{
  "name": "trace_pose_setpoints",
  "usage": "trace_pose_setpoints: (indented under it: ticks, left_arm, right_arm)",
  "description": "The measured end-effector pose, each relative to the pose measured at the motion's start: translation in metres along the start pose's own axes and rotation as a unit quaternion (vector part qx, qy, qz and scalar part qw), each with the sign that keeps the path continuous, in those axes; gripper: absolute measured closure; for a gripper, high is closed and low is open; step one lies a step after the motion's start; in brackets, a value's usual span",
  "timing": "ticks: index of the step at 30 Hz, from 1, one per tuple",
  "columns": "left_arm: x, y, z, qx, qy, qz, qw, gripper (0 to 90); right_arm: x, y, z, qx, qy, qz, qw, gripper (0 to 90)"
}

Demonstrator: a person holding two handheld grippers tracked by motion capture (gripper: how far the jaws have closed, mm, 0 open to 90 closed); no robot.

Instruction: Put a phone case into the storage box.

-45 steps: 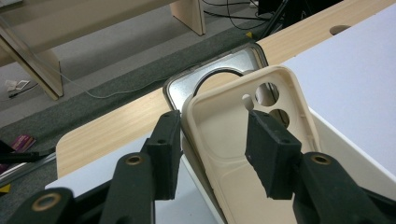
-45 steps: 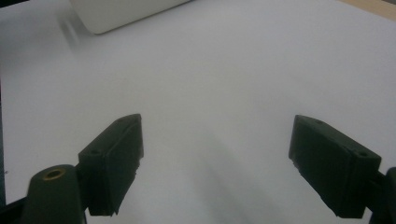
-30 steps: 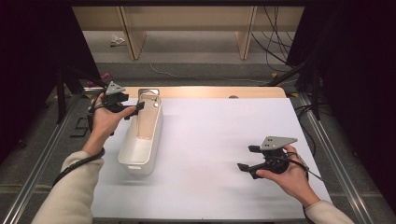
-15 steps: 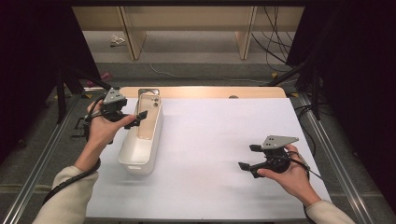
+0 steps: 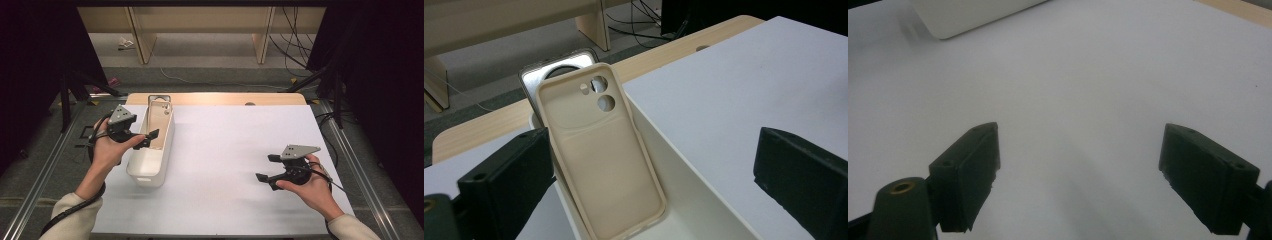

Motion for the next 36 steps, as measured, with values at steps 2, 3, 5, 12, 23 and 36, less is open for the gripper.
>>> trace_pose_setpoints:
  ticks: [2, 3, 5, 12, 23, 36]
  left_arm:
    - [-0.002, 0.001, -0.002, 0.0, 0.001, -0.002, 1.0, 2.0]
    - [-0.003, 0.001, -0.003, 0.0, 0.001, -0.003, 1.0, 2.0]
    - [-0.004, 0.002, -0.005, 0.002, 0.003, -0.004, 1.0, 2.0]
    - [-0.01, 0.005, -0.016, 0.001, 0.013, -0.014, 0.9998, 2.5]
    - [-0.018, 0.011, -0.035, 0.012, 0.028, -0.023, 0.9993, 3.1]
    - [-0.025, 0.014, -0.058, 0.025, 0.042, -0.035, 0.9982, 1.8]
  right_arm:
    - [0.0, 0.0, 0.0, 0.0, 0.0, 0.0, 1.0, 17.4]
    - [0.0, 0.0, 0.0, 0.001, 0.0, 0.001, 1.0, 17.4]
    - [0.0, 0.0, 0.0, 0.0, -0.001, 0.002, 1.0, 17.3]
    - [0.0, 0.0, -0.001, 0.002, -0.002, 0.001, 1.0, 17.3]
    - [0.0, 0.0, -0.002, 0.002, -0.002, 0.001, 1.0, 17.3]
    - [-0.006, 0.003, -0.004, 0.007, 0.001, -0.004, 1.0, 17.3]
Point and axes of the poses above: each handheld gripper's, and its own axes: x roughly forward along the jaws, y roughly out of its underside, z roughly to its left, the point moved 1 cm from there along x, roughly forward along the jaws, and after that the axes turned 8 degrees about x, right-handed, at the moved point
